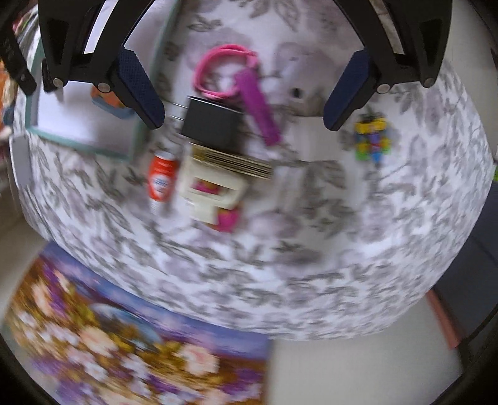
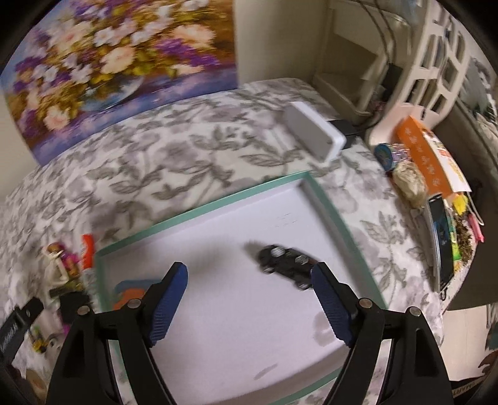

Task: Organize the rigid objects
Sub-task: 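Move left tool to the colourful block toy while right tool reaches white watch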

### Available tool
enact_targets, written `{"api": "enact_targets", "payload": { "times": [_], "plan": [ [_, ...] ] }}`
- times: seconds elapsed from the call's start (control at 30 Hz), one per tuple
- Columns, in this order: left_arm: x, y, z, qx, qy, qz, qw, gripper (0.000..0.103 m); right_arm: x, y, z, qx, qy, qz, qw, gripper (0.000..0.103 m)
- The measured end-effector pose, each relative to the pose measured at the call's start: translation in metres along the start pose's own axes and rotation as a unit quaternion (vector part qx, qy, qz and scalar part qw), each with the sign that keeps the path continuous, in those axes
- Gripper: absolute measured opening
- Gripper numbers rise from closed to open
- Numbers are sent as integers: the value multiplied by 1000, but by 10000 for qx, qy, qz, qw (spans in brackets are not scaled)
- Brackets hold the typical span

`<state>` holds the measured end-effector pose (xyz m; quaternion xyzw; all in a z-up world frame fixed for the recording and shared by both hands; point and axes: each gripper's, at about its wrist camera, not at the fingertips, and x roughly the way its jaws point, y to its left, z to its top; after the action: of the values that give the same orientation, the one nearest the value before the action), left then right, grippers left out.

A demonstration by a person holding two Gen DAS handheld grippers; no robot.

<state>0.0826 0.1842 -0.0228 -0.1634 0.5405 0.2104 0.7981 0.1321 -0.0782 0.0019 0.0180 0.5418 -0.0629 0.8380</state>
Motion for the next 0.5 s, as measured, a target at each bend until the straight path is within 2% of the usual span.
{"api": "enact_targets", "payload": {
  "times": [0.23, 0.4, 0.5],
  "plan": [
    [-18, 41, 6, -365, -239, 104, 9990, 103, -21, 34, -10, -372, -127, 175, 9991, 83],
    [-19, 67, -3, -475, -225, 511, 9973, 103, -25, 68, -24, -653, 7, 607, 9960, 83],
    [-16, 86, -8, -578, -156, 614, 9963, 103, -22, 94, -35, -928, 155, 853, 9919, 83]
  ]
}}
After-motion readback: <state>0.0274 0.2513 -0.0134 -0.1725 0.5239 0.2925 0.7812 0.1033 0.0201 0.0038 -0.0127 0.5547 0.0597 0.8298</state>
